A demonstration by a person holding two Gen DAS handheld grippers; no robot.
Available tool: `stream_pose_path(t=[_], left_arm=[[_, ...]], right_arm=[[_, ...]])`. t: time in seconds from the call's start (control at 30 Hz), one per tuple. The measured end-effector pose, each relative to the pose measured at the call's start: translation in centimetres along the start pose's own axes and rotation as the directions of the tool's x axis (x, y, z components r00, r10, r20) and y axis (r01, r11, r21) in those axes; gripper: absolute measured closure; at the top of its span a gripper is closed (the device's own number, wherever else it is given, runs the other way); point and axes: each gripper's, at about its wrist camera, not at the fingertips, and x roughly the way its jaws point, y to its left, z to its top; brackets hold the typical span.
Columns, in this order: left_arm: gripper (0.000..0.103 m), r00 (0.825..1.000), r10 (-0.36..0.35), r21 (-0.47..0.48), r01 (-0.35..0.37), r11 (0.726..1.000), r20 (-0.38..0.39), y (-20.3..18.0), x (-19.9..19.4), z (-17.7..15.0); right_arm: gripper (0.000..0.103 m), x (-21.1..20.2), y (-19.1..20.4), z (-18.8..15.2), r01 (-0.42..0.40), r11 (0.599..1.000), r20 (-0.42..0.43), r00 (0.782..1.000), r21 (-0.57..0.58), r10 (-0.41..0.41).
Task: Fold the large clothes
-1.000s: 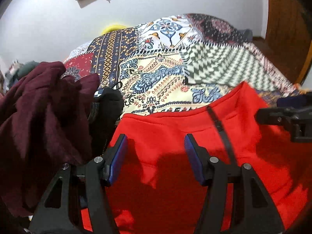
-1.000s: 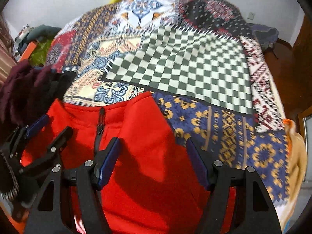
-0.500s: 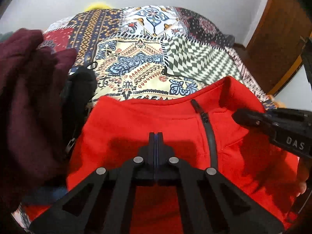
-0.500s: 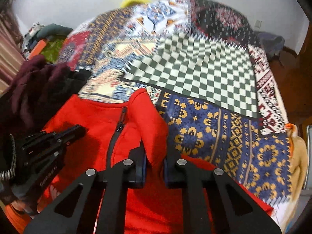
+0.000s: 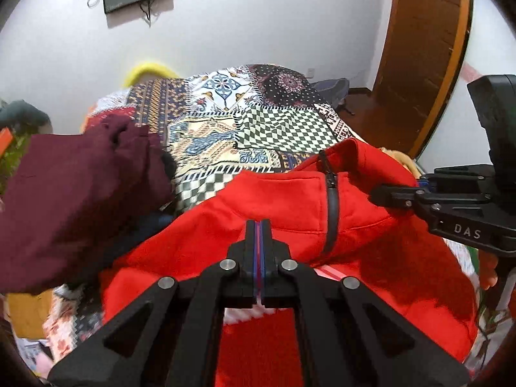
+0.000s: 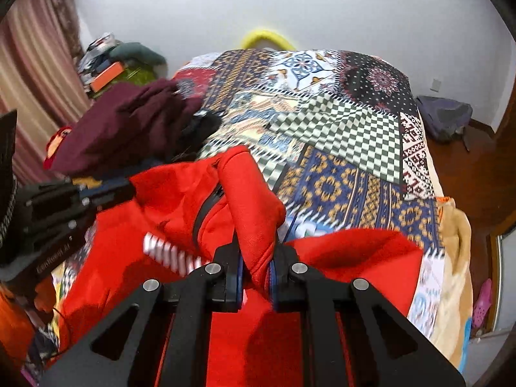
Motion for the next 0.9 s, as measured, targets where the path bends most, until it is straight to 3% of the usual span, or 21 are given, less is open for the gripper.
stream_pose_path(t=[0.03,0.07,0.1,0.17,0.33,0.43,0.63,0.83,0.9], left_arm=[[0.092,1.0,0.007,0.011,-0.007,1.0,0.0,-0.2,-0.7,-0.5],[0.076,1.0,0.012,0.018,-0.012,1.0,-0.003,-0.3,-1.2,-1.1],[0.054,1.0,0.017,0.023,-0.017,1.0,-0.008,-0.4,-1.5,-1.6],[0.035,0.999,0.037,0.021,-0.036,0.999,-0.011,-0.5,-2.2,-2.9],[0.033,0.997,0.017,-0.009,-0.018,1.0,-0.082,0.0,-1.4,-4.1],[0.033,0.991,-0.053,-0.075,0.044,0.996,-0.122,0.4,-0.3,-3.3],[0.03,0.982,-0.1,-0.125,0.08,0.989,-0.162,-0.7,3.5,-0.8],[0.03,0.956,-0.107,-0.112,0.079,0.991,-0.272,-2.4,10.4,0.9],[0.03,0.939,-0.124,-0.121,0.089,0.989,-0.32,-2.7,13.1,1.0]], right_arm=[[0.093,-0.1,0.3,-0.4,0.0,1.0,0.001,1.0,-0.009,0.0],[0.093,-0.5,0.8,-1.4,0.002,1.0,0.0,1.0,-0.026,-0.002],[0.093,-0.7,1.1,-2.1,0.005,0.999,-0.003,1.0,-0.037,-0.005],[0.093,-0.9,1.8,-3.9,0.016,0.998,-0.016,1.0,-0.06,-0.017],[0.092,0.2,0.9,-7.1,0.04,0.999,-0.078,0.996,-0.028,-0.043],[0.092,1.0,-0.5,-8.1,0.023,0.998,-0.106,0.994,0.058,-0.016],[0.092,1.5,-0.9,-9.5,0.006,0.994,-0.118,0.993,0.106,0.006],[0.091,1.6,-1.2,-9.7,-0.014,0.995,-0.118,0.993,0.101,0.026],[0.091,1.8,-1.2,-9.8,-0.015,0.995,-0.117,0.993,0.097,0.026]])
